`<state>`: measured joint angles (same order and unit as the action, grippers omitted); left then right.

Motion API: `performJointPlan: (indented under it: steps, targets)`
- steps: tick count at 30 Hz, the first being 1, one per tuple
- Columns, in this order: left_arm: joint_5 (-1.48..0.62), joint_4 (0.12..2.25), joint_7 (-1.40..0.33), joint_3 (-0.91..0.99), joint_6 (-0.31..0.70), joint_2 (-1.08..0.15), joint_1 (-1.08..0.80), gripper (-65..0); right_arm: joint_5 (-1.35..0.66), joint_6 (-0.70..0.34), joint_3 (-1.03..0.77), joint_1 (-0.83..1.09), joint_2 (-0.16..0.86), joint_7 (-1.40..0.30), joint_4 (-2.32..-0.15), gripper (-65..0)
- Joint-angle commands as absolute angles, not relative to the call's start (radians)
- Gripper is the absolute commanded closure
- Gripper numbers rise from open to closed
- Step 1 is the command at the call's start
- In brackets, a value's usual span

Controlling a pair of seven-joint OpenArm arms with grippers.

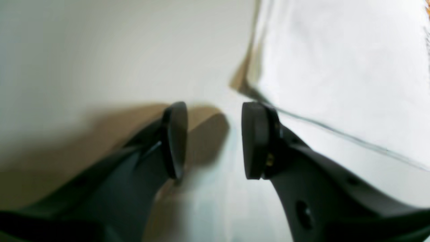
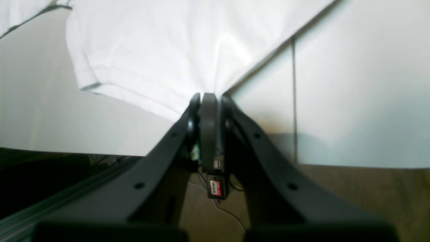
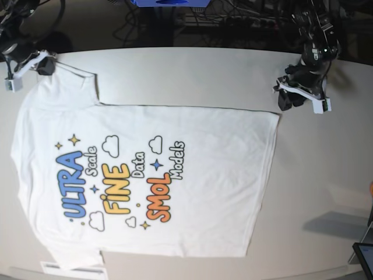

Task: Fold the T-shirt properly
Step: 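Grasp the shirt's shoulder corners with both grippers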

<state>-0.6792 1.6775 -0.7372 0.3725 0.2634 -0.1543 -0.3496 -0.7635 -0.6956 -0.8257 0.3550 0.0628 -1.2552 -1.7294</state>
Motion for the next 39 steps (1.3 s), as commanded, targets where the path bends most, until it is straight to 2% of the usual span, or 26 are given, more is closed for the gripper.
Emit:
performJointPlan:
  steps: [1, 22, 28, 36, 38, 39]
  targets:
    - [-0.685, 1.672, -0.737, 0.377, 0.266, -0.160, -0.337, -26.7, -0.783, -0.698, -0.828, 0.357, 0.077, -1.244, -1.742, -1.0]
    - [-0.690, 1.650, -0.737, 0.367, 0.266, -0.105, -0.269, -27.0, -0.783, -0.698, -0.825, 0.352, 0.079, -1.245, -1.744, -1.0]
    - [-0.690, 1.583, -0.739, 0.364, 0.266, -0.091, -0.222, -27.0, -0.783, -0.698, -0.825, 0.352, 0.079, -1.244, -1.744, -1.0]
    - [-0.690, 1.555, -0.737, 0.286, 0.266, -0.091, -0.194, -26.2, -0.783, -0.698, -0.825, 0.352, 0.079, -1.245, -1.744, -1.0]
    - [-0.690, 1.547, -0.737, 0.277, 0.266, -0.091, -0.189, -23.5, -0.783, -0.698, -0.825, 0.352, 0.079, -1.245, -1.744, -1.0]
    - [-0.690, 1.547, -0.737, 0.274, 0.266, -0.091, -0.189, -18.6, -0.783, -0.698, -0.825, 0.352, 0.081, -1.245, -1.744, -1.0]
